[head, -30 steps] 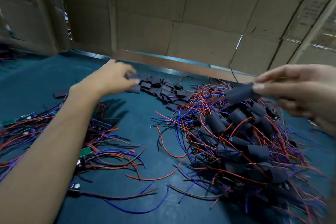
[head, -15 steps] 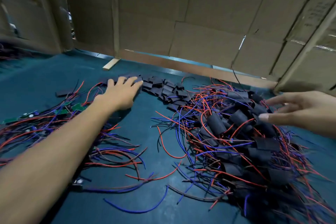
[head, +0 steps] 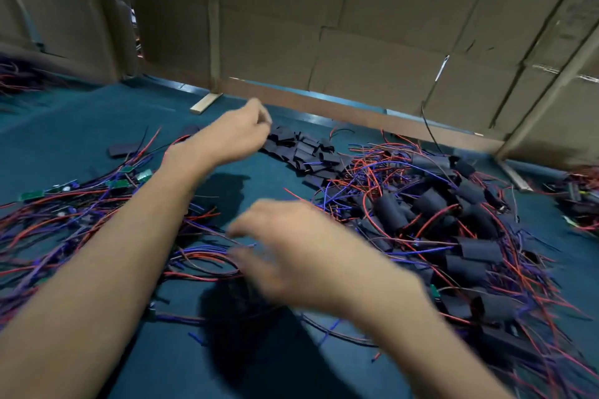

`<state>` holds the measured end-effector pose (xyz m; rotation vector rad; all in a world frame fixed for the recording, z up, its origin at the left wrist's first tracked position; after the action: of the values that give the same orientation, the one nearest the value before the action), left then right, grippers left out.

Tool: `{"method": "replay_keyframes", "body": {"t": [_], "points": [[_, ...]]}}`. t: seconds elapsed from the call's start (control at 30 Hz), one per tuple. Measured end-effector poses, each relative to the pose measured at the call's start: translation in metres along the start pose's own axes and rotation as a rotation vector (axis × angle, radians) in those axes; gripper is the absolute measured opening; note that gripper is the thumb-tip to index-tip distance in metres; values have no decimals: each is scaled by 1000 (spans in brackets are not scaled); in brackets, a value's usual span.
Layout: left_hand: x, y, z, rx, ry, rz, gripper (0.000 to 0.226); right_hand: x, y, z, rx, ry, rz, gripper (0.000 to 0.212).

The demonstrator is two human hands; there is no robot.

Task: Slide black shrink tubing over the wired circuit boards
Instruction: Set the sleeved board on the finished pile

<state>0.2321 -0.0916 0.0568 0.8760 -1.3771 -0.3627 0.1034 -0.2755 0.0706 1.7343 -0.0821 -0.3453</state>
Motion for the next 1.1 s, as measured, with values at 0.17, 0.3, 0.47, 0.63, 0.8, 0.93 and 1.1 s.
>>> {"method": "replay_keyframes", "body": {"t": [0.17, 0.3, 0.47, 0.63, 0.8, 0.93, 1.1], "points": [[32, 36, 26, 39, -53, 342, 24, -16, -72, -16, -92, 103, 140, 42], [38, 71, 25, 275, -149, 432, 26, 5, -60, -13, -137, -28, 36, 22], [41, 82, 19, 226, -119, 519, 26, 27, -35, 8, -368, -234, 101, 14], [51, 74, 25, 75, -163, 640, 33, 23, -20, 10, -190, -176, 303, 23], [64, 57, 33, -112, -209, 612, 40, -9, -62, -12, -51, 32, 171, 44], [66, 50, 32, -116, -191, 528, 42, 5, -63, -8, -4, -54, 98, 38], [53, 44, 30, -104, -300, 56, 45, 24, -50, -2, -71, -28, 56, 28]]}}
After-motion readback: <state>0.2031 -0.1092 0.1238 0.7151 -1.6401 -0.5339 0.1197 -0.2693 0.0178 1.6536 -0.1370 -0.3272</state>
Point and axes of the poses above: each hand's wrist, its own z-axis away from the middle knuckle, its own y-axis out of the back of the hand, x = y × z, the point moved 3 cm from there along -z, towards the middle knuckle, and after that the axes turned 10 degrees about y, right-handed, at the moved point
